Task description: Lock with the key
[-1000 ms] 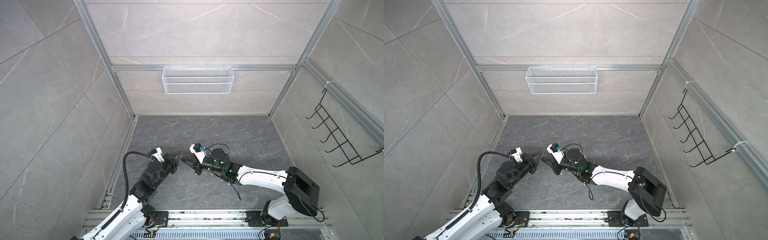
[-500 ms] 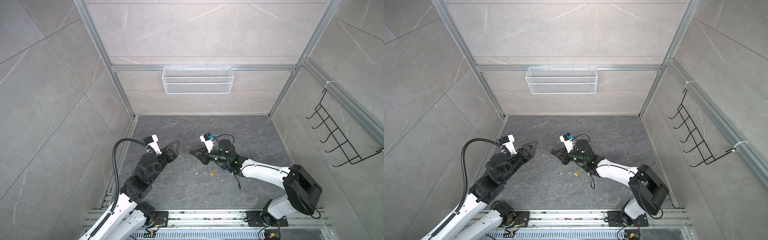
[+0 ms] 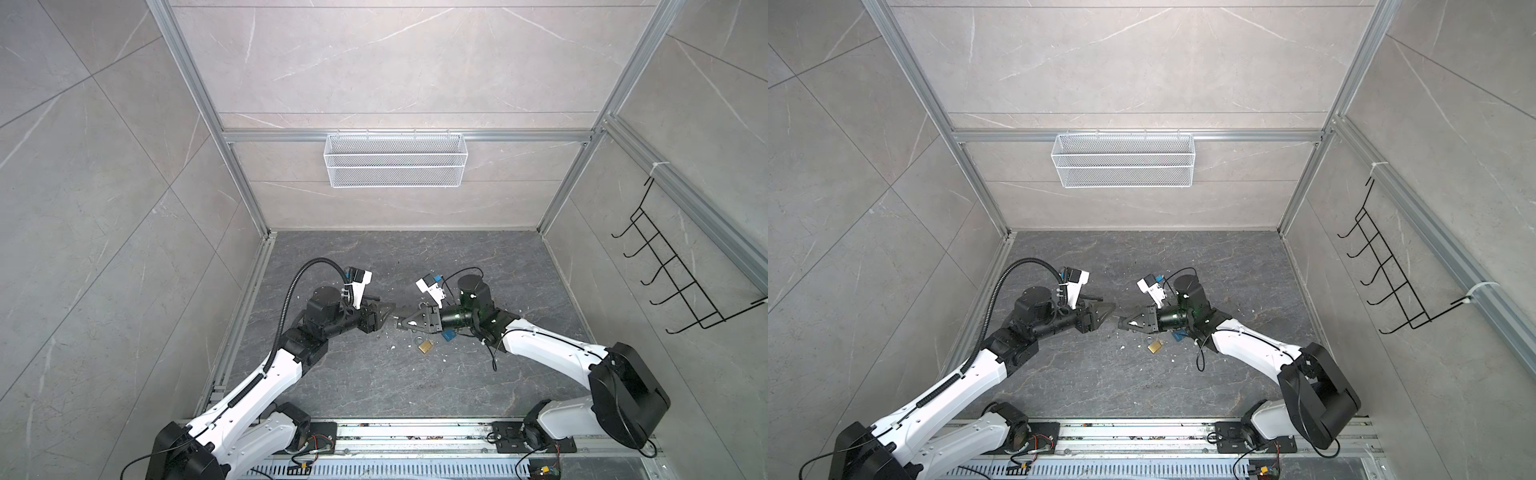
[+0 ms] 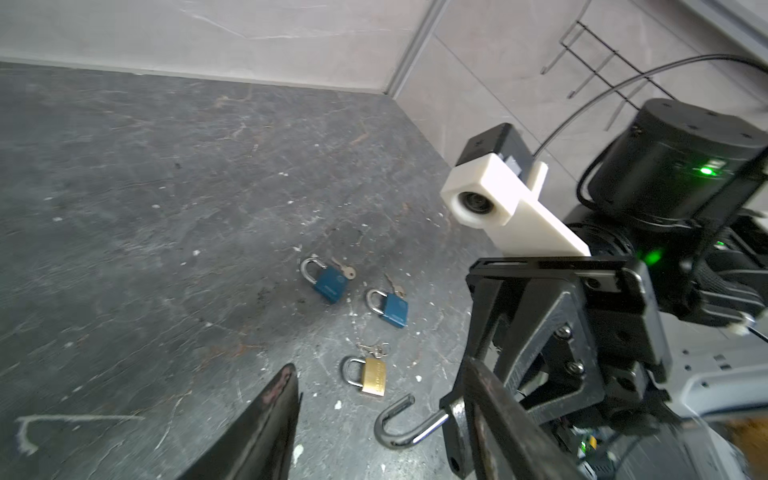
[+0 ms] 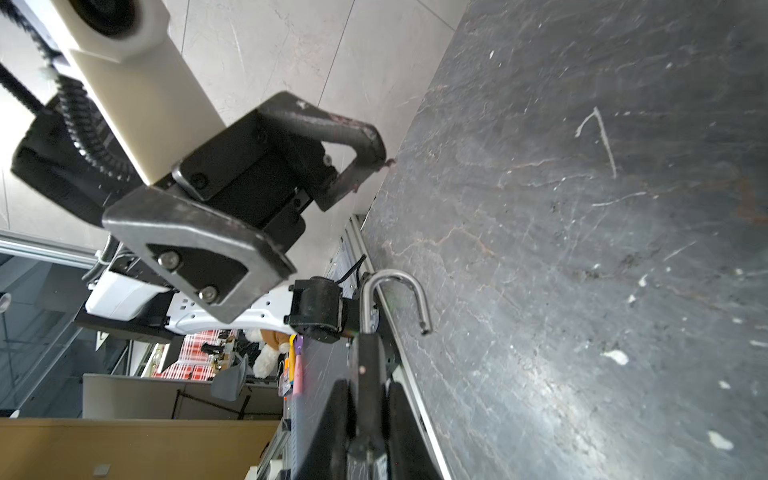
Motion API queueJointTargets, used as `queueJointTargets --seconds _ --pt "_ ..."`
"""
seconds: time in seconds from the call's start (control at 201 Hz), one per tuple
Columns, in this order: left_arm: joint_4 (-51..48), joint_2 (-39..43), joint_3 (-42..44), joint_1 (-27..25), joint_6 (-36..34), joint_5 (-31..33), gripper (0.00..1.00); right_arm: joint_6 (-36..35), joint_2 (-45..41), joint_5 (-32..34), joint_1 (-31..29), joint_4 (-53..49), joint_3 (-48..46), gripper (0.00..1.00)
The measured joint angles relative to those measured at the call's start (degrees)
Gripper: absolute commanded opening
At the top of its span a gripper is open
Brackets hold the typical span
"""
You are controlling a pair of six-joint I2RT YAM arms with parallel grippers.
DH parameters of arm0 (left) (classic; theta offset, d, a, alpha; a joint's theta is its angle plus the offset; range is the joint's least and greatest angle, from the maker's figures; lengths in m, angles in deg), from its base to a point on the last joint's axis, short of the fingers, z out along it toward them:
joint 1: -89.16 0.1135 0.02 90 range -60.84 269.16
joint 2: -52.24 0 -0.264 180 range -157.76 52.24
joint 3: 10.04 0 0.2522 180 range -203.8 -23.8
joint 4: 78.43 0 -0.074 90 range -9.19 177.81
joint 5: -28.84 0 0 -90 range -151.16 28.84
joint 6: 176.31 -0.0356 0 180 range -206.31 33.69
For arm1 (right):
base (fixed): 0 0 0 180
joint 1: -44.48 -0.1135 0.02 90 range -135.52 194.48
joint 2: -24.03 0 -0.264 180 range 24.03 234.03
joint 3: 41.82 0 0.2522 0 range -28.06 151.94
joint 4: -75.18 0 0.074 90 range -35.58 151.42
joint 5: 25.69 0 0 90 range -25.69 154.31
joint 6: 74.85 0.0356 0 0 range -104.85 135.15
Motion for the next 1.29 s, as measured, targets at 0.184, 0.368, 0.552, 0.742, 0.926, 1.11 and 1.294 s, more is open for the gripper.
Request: queueJointTargets --seconds 0.184,0.368,0.552,0.742,0.926,1.11,1.294 --pt "6.56 -0.70 0.02 0.83 -1.86 -12.31 0.60 0.92 -2.75 -2.21 0.00 -1.57 -0.22 0.00" --pt "9.20 -1.25 0.59 1.25 -2.25 -17.81 0.57 2.97 -4.09 -3.43 0.02 -0.48 -0.22 0.00" --pt "10.10 -1.22 1.07 1.49 -2.29 -20.31 0.53 3.48 -4.44 -3.82 0.28 -0.46 -0.15 0.00" --pt "10.82 -1.44 1.07 1.49 -1.92 -21.11 0.47 3.89 -6.60 -3.85 0.85 -0.28 -0.15 0.00" --pt "11.43 -2.45 1.07 1.49 -1.18 -22.05 0.39 4.70 -7.32 -4.07 0.92 0.59 -0.11 0.00" --pt "11.80 -2.38 1.07 1.49 -0.85 -22.80 0.34 4.72 -7.61 -4.07 1.36 0.83 -0.04 0.00" --pt "11.87 -2.25 1.07 1.49 -0.81 -23.10 0.32 4.72 -8.00 -4.11 1.97 1.01 -0.04 0.00"
